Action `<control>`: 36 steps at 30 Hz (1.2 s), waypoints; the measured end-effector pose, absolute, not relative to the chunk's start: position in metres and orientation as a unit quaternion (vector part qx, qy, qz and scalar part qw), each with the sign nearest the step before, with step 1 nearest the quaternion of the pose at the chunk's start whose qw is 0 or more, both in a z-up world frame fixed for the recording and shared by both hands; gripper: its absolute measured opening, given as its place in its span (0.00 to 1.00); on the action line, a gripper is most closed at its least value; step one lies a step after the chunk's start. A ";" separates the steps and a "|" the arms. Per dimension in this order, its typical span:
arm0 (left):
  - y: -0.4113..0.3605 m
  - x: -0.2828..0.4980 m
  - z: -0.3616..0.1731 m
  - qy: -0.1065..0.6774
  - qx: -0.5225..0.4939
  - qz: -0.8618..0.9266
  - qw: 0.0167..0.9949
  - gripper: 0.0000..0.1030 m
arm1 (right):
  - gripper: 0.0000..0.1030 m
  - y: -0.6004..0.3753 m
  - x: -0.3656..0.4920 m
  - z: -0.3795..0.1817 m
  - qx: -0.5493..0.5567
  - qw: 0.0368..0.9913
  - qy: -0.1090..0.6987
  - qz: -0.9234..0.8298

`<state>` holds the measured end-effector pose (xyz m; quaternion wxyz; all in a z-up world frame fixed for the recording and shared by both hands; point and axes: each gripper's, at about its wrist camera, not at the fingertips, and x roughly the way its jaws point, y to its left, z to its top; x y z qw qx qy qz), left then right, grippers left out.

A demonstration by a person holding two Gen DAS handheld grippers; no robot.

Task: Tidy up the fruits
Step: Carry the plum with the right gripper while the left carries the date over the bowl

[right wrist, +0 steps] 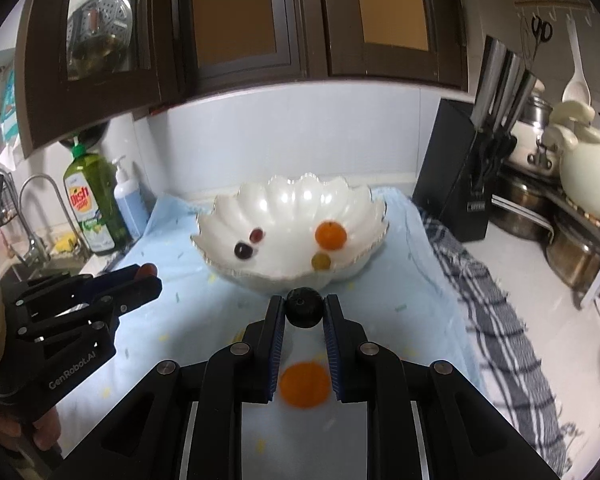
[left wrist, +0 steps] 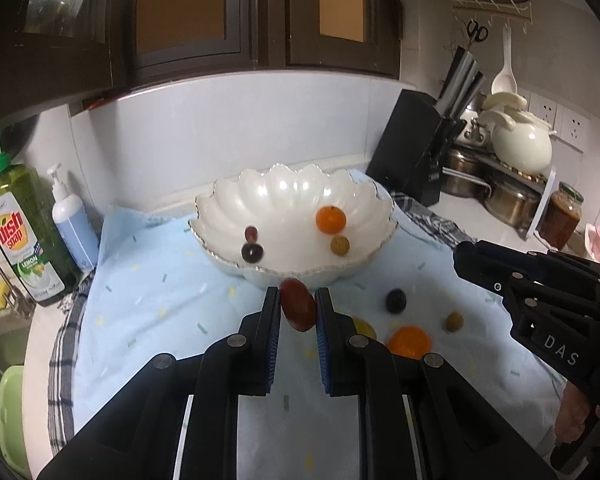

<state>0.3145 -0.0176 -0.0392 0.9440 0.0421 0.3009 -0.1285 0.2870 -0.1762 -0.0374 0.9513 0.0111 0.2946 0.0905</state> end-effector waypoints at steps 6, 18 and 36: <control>-0.021 0.332 -0.026 0.291 0.039 -0.131 0.947 0.18 | 0.20 -0.174 0.308 -0.025 0.006 0.956 0.278 0.092; -0.021 0.385 -0.007 0.264 0.053 -0.121 0.955 0.18 | 0.20 -0.164 0.359 -0.008 -0.008 0.962 0.255 0.098; -0.027 0.503 -0.017 0.311 0.042 -0.126 0.941 0.18 | 0.20 -0.162 0.485 -0.026 -0.004 0.942 0.317 0.111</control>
